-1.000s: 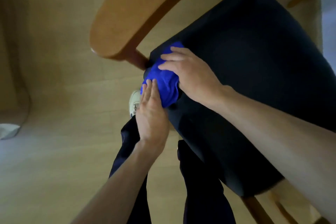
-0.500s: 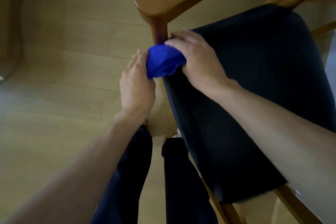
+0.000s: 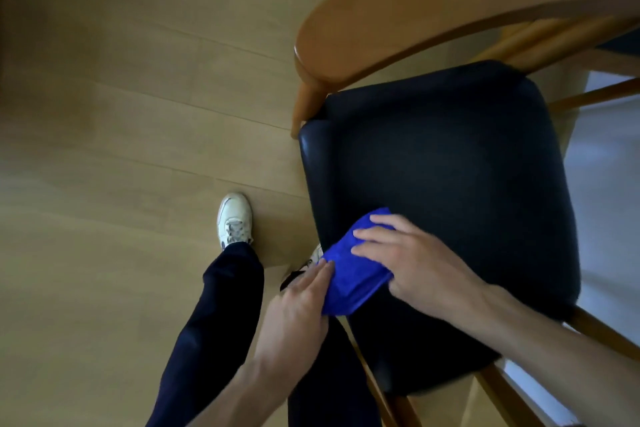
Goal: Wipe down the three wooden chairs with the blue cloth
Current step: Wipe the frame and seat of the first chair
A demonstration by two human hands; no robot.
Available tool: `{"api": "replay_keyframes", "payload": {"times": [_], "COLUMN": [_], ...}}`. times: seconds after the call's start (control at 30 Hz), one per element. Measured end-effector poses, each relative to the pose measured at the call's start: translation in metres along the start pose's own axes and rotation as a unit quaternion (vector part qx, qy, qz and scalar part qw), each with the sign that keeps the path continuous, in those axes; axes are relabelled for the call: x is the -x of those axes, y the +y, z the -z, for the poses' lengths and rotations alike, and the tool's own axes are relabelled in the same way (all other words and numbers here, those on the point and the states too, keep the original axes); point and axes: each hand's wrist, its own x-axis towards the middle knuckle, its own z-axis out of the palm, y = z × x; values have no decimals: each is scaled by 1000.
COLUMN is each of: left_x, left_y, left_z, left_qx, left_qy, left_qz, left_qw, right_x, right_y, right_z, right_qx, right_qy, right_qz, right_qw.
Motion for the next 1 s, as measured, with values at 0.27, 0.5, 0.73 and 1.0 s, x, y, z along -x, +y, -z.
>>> {"api": "replay_keyframes", "payload": {"times": [0.27, 0.5, 0.73, 1.0], "left_x": [-140, -80, -167, -255], "left_y": [33, 29, 104, 87], "left_z": [69, 13, 49, 58], "left_qx": [-32, -123, -92, -211], "left_qy": [211, 103, 152, 126], "left_qz": [69, -73, -89, -57], "left_qw": [975, 984, 980, 968], "right_x": [-125, -33, -36, -119], "right_y": [25, 37, 89, 113], "right_z": [70, 36, 97, 89], "right_qx": [-63, -56, -59, -25], "right_qy": [232, 126, 218, 276], "right_qz": [-85, -107, -178, -249], "right_qw": [967, 985, 958, 928]}}
